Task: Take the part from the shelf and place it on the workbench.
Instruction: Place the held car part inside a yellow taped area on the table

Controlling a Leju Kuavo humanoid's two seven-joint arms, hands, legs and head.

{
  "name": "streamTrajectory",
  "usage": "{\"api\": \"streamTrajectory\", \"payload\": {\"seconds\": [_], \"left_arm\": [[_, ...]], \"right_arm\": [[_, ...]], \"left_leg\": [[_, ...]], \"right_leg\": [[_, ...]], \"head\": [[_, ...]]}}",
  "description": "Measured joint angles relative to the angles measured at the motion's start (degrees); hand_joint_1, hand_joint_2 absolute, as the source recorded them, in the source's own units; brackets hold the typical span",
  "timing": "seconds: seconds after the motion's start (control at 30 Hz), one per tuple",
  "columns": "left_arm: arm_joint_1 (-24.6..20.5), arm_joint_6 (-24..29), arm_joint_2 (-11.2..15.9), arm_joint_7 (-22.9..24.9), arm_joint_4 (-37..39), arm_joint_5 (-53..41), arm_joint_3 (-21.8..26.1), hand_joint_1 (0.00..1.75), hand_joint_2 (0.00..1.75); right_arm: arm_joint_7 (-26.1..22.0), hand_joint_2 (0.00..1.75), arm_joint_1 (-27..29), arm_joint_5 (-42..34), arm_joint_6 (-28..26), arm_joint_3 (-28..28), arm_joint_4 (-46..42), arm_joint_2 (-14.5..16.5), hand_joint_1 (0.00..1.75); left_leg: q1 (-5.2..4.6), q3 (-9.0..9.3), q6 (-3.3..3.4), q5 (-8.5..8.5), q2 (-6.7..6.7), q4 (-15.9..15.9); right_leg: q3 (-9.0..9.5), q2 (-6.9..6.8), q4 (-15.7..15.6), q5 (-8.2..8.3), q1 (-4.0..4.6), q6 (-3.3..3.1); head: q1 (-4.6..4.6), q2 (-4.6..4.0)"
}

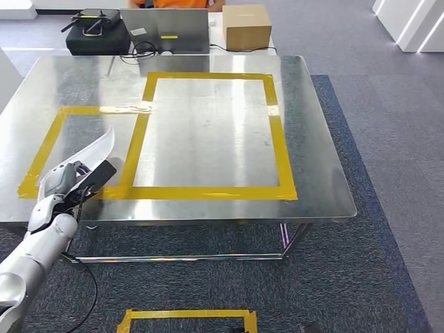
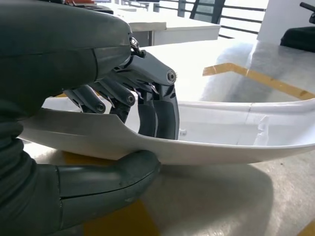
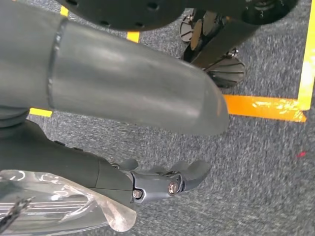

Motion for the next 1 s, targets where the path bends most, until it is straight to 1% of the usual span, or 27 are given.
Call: {"api": "streamTrajectory", "payload": {"seconds": [0.03, 0.07, 0.1, 0.13, 0.17, 0.23, 0.27, 0.3, 0.33, 0.4, 0.43, 0.47, 0.5, 0.57, 0.6, 0.63, 0.67, 0.73, 0.77, 0.8, 0.83, 0.9, 0.93, 0.97, 1.0], "left_arm": [[-0.02, -0.62, -0.01, -0.2, 0.04, 0.04, 0.0, 0.87, 1.75], [-0.04, -1.23, 0.01, -0.52, 0.06, 0.15, 0.01, 0.44, 1.75], [0.0, -1.77, 0.03, -0.94, 0.09, 0.27, 0.01, 0.0, 1.75], [0.11, -2.16, 0.05, -1.5, 0.11, 0.43, 0.01, 0.0, 1.31], [0.28, -2.32, 0.0, -2.33, 0.13, 0.85, 0.01, 0.0, 0.87], [0.72, -1.53, -0.28, -4.79, 0.09, 2.43, 0.11, 0.0, 0.0], [0.91, -0.41, -0.48, -6.45, -0.02, 3.69, 0.27, 0.0, 0.0], [1.03, 1.2, -0.74, -8.3, -0.18, 5.14, 0.58, 0.0, 0.0], [1.14, 3.17, -1.04, -10.39, -0.38, 6.9, 1.04, 0.0, 0.0], [1.39, 6.93, -2.11, -14.82, -0.96, 11.27, 2.42, 0.0, 0.0], [1.61, 8.25, -2.72, -16.95, -1.35, 13.68, 3.26, 0.0, 0.0], [1.82, 9.16, -3.35, -18.85, -1.87, 16.0, 4.1, 0.0, 0.0], [1.95, 9.78, -3.87, -20.45, -2.51, 18.03, 4.92, 0.0, 0.0], [1.91, 10.41, -4.56, -22.39, -3.83, 20.51, 6.2, 0.0, 0.0], [1.78, 10.55, -4.8, -22.8, -4.37, 21.1, 6.74, 0.0, 0.0], [1.7, 10.61, -5.02, -23.08, -4.82, 21.53, 7.18, 0.0, 0.0], [1.71, 10.71, -5.24, -23.52, -5.24, 22.23, 7.59, 0.0, 0.0], [2.04, 11.05, -5.78, -25.8, -6.45, 25.5, 8.63, 0.0, 0.0], [2.25, 11.26, -6.16, -27.61, -7.33, 28.25, 9.3, 0.0, 0.0], [2.42, 11.44, -6.57, -29.59, -8.48, 31.7, 10.05, 0.0, 0.0], [2.65, 11.52, -6.99, -31.35, -9.89, 35.71, 10.77, 0.0, 0.0], [3.65, 11.55, -7.65, -33.6, -13.51, 43.62, 11.75, 0.0, 0.0], [4.55, 11.73, -7.93, -34.16, -15.8, 46.86, 11.95, 0.0, 0.0], [5.58, 12.13, -8.2, -34.54, -18.27, 49.17, 12.0, 0.0, 0.0], [6.66, 12.73, -8.46, -34.87, -20.92, 50.84, 11.99, 0.0, 0.0]], "right_arm": [[-0.04, 0.0, 0.01, 0.02, 0.04, 0.05, 0.0, -0.01, 0.0], [-0.12, 0.0, -0.05, 0.04, 0.13, 0.09, -0.01, -0.01, 0.0], [-0.24, 0.0, -0.11, 0.07, 0.23, 0.13, -0.01, -0.01, 0.0], [-0.38, 0.0, -0.14, 0.13, 0.34, 0.16, -0.01, 0.0, 0.0], [-0.52, 0.0, -0.15, 0.2, 0.44, 0.18, -0.01, 0.01, 0.0], [-0.75, 0.0, -0.1, 0.46, 0.53, 0.2, -0.01, 0.01, 0.0], [-0.84, 0.0, -0.12, 0.61, 0.55, 0.2, -0.01, 0.01, 0.0], [-0.92, 0.0, -0.13, 0.72, 0.52, 0.2, -0.01, 0.01, 0.0], [-1.01, 0.0, -0.13, 0.75, 0.44, 0.2, 0.0, 0.01, 0.0], [-1.2, 0.0, -0.08, 0.57, 0.1, 0.19, 0.01, 0.01, 0.0], [-1.29, 0.0, -0.07, 0.43, -0.12, 0.18, 0.02, 0.01, 0.0], [-1.38, 0.0, -0.09, 0.32, -0.32, 0.17, 0.02, 0.01, 0.0], [-1.47, 0.0, -0.13, 0.25, -0.48, 0.17, 0.02, 0.01, 0.0], [-1.61, 0.0, -0.19, 0.21, -0.67, 0.17, 0.02, 0.02, 0.0], [-1.63, 0.0, -0.23, 0.21, -0.74, 0.17, 0.04, 0.04, 0.0], [-1.65, 0.0, -0.25, 0.22, -0.78, 0.17, 0.05, 0.05, 0.0], [-1.66, 0.0, -0.24, 0.22, -0.82, 0.17, 0.08, 0.07, 0.0], [-1.7, 0.0, -0.21, 0.29, -0.96, 0.17, 0.13, 0.1, 0.0], [-1.74, 0.0, -0.19, 0.34, -1.11, 0.17, 0.15, 0.11, 0.0], [-1.78, 0.0, -0.23, 0.39, -1.28, 0.17, 0.18, 0.11, 0.0], [-1.81, 0.0, -0.26, 0.43, -1.44, 0.17, 0.21, 0.11, 0.0], [-1.84, 0.0, -0.25, 0.54, -1.68, 0.19, 0.3, 0.12, 0.0], [-1.84, 0.0, -0.21, 0.59, -1.79, 0.19, 0.35, 0.13, 0.0], [-1.83, 0.0, -0.19, 0.62, -1.92, 0.2, 0.39, 0.13, 0.0], [-1.81, 0.0, -0.2, 0.63, -2.04, 0.19, 0.42, 0.14, 0.0]], "left_leg": [[0.01, 0.09, -0.12, -0.07, -0.03, 0.05], [-0.12, 0.1, -0.33, -0.2, -0.07, 0.16], [-0.24, 0.08, -0.57, -0.31, -0.1, 0.29], [-0.37, 0.03, -0.83, -0.35, -0.12, 0.38], [-0.45, -0.02, -1.09, -0.33, -0.15, 0.4], [-0.28, -0.01, -1.59, -0.4, -0.16, 0.41], [-0.19, -0.27, -1.87, -0.96, -0.13, 1.04], [-0.14, -0.95, -2.15, -2.09, -0.1, 2.68], [-0.08, -2.19, -2.37, -3.74, -0.07, 5.51], [-0.05, -5.79, -2.63, -7.23, -0.05, 13.35], [-0.04, -7.15, -2.65, -7.96, -0.04, 16.16], [-0.04, -7.64, -2.58, -7.6, -0.04, 17.0], [-0.05, -6.97, -2.42, -6.09, -0.04, 15.38], [-0.12, -3.42, -1.89, -1.98, -0.03, 7.72], [-0.22, -1.75, -1.64, -0.69, -0.04, 4.07], [-0.35, -0.72, -1.45, -0.14, -0.04, 1.77], [-0.48, -0.34, -1.32, -0.24, -0.05, 0.81], [-0.47, -0.32, -0.97, -0.21, -0.07, 0.43], [-0.35, -0.25, -0.71, -0.1, -0.06, 0.26], [-0.21, -0.17, -0.4, 0.02, -0.03, 0.09], [-0.08, -0.09, -0.15, 0.1, 0.02, -0.05], [-0.09, -0.08, 0.11, 0.06, 0.08, -0.02], [-0.11, -0.06, 0.14, 0.04, 0.09, 0.0], [-0.12, -0.03, 0.16, 0.02, 0.07, 0.03], [-0.11, 0.0, 0.17, 0.0, 0.05, 0.08]], "right_leg": [[2.28, -0.06, -4.26, 1.95, -0.05, -0.07], [4.6, -0.11, -8.37, 3.23, -0.05, -0.19], [6.32, -0.11, -11.42, 4.02, -0.06, -0.4], [7.26, -0.1, -12.99, 4.18, -0.03, -0.62], [7.49, -0.05, -13.3, 4.0, 0.07, -0.91], [7.46, -0.01, -13.35, 4.22, 0.07, -1.59], [7.49, 0.02, -13.43, 4.33, 0.01, -1.95], [7.53, 0.04, -13.53, 4.42, -0.1, -2.28], [7.55, 0.06, -13.59, 4.46, -0.16, -2.52], [7.56, 0.05, -13.57, 4.4, -0.13, -2.75], [7.59, 0.04, -13.56, 4.36, -0.12, -2.78], [7.65, 0.04, -13.55, 4.32, -0.1, -2.79], [7.75, 0.06, -13.53, 4.27, -0.09, -2.78], [8.02, 0.13, -13.52, 4.13, -0.03, -2.64], [8.03, 0.18, -13.47, 4.05, 0.06, -2.46], [7.97, 0.22, -13.46, 4.02, 0.13, -2.23], [7.87, 0.23, -13.49, 4.01, 0.16, -1.95], [7.69, 0.2, -13.57, 3.97, 0.12, -1.31], [7.44, 0.17, -13.24, 3.61, 0.09, -0.98], [6.79, 0.14, -11.98, 2.72, 0.08, -0.68], [5.5, 0.11, -9.35, 1.19, 0.03, -0.41], [1.82, 0.05, -1.47, -2.39, -0.03, 0.0], [0.2, 0.03, 1.83, -3.42, -0.06, 0.14], [-0.57, 0.02, 3.2, -3.37, -0.06, 0.22], [-0.23, 0.01, 2.23, -2.21, -0.06, 0.23]], "head": [[0.02, 0.0], [0.02, 0.0], [-0.04, 0.0], [-0.07, 0.0], [-0.09, 0.0], [-0.09, 0.0], [-0.14, 0.0], [-0.23, 0.0], [-0.31, 0.0], [-0.39, 0.0], [-0.39, 0.0], [-0.39, 0.0], [-0.38, 0.0], [-0.38, 0.0], [-0.38, 0.0], [-0.36, 0.0], [-0.34, 0.0], [-0.32, 0.0], [-0.29, 0.0], [-0.21, 0.0], [-0.14, 0.0], [0.02, 0.0], [0.02, 0.0], [0.04, 0.0], [0.05, 0.0]]}}
